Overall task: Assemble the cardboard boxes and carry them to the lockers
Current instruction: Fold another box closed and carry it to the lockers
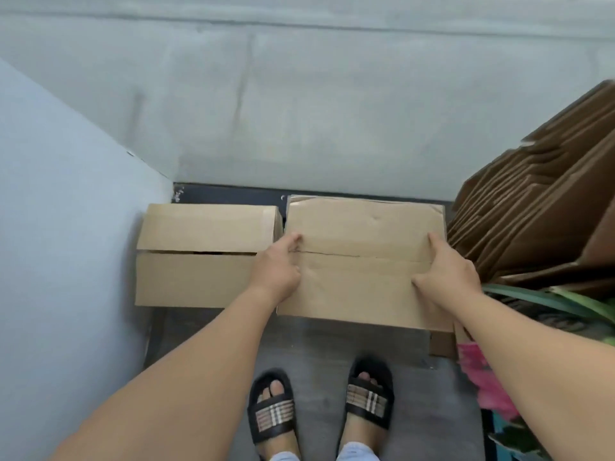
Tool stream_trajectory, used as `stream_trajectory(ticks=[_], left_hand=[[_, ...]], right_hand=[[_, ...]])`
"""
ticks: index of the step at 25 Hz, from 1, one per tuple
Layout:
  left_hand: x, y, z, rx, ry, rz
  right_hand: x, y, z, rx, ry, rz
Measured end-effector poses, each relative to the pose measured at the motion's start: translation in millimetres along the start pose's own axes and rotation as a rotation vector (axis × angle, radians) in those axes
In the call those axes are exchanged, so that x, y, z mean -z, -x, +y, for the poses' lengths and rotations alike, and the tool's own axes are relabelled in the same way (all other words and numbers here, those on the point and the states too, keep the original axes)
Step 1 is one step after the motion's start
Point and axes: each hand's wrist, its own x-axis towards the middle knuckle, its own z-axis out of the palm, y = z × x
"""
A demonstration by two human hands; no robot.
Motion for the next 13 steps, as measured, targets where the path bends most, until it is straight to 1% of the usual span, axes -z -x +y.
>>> stream_trajectory(ticks=[4,9,11,13], left_hand=[[-31.7,-33.8,-29.9,0.001,-0.089,0.013],[-48.5,-53.1,-46.7,-0.033,-0.252,0.032],[-55.1,-56.1,-49.6,-0.059,-0.371,0.03],[-59.5,-51.8,-49.0,-0.069,-0.507,0.019]], right_hand=[[-51.3,-31.1,13.6,-0.001,-0.028,-0.014],[-81.5,-52.1,20.1,0.044,-0.045,-0.022],[-86.6,-52.0,22.6,0.053,-0.037,0.002],[-89.2,-48.3,22.6,0.064,-0.003,-0.007]])
